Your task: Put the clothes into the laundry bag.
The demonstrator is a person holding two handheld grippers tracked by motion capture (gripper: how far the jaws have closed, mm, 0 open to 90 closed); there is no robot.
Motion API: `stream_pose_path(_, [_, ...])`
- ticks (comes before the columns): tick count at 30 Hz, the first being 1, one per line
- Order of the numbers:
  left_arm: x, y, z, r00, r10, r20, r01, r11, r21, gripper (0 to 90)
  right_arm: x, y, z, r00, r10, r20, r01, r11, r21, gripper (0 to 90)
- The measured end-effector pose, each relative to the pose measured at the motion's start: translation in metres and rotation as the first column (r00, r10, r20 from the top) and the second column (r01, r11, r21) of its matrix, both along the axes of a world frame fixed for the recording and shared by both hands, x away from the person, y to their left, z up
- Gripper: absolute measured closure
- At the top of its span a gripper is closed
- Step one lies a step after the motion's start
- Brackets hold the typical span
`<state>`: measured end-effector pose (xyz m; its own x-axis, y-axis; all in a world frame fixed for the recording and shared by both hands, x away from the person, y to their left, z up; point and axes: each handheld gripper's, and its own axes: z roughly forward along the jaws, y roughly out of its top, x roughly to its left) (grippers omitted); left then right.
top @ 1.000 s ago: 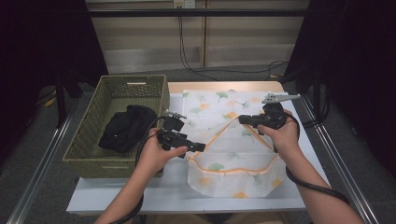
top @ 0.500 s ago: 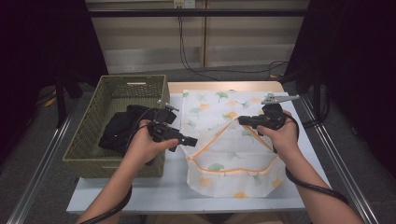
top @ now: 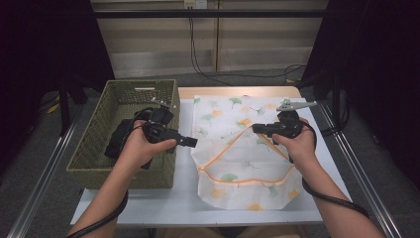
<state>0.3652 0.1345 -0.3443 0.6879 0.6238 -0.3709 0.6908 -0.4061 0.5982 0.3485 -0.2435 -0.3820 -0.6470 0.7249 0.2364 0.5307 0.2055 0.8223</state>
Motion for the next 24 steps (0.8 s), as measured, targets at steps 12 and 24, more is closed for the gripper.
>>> stream_pose_path(12, [0.006,0.029,-0.002,0.9997,0.010,-0.020,-0.010,0.9998,0.017,3.6,-0.001,-0.001,0.000,1.0000,-0.007,-0.001,0.007,1.000,0.004,90.0])
stream_pose_path(24, [0.009,0.052,0.006,0.9997,0.013,-0.020,-0.013,0.9998,0.017,3.7,-0.001,0.001,-0.004,1.0000,-0.001,-0.009,0.001,1.000,-0.002,90.0])
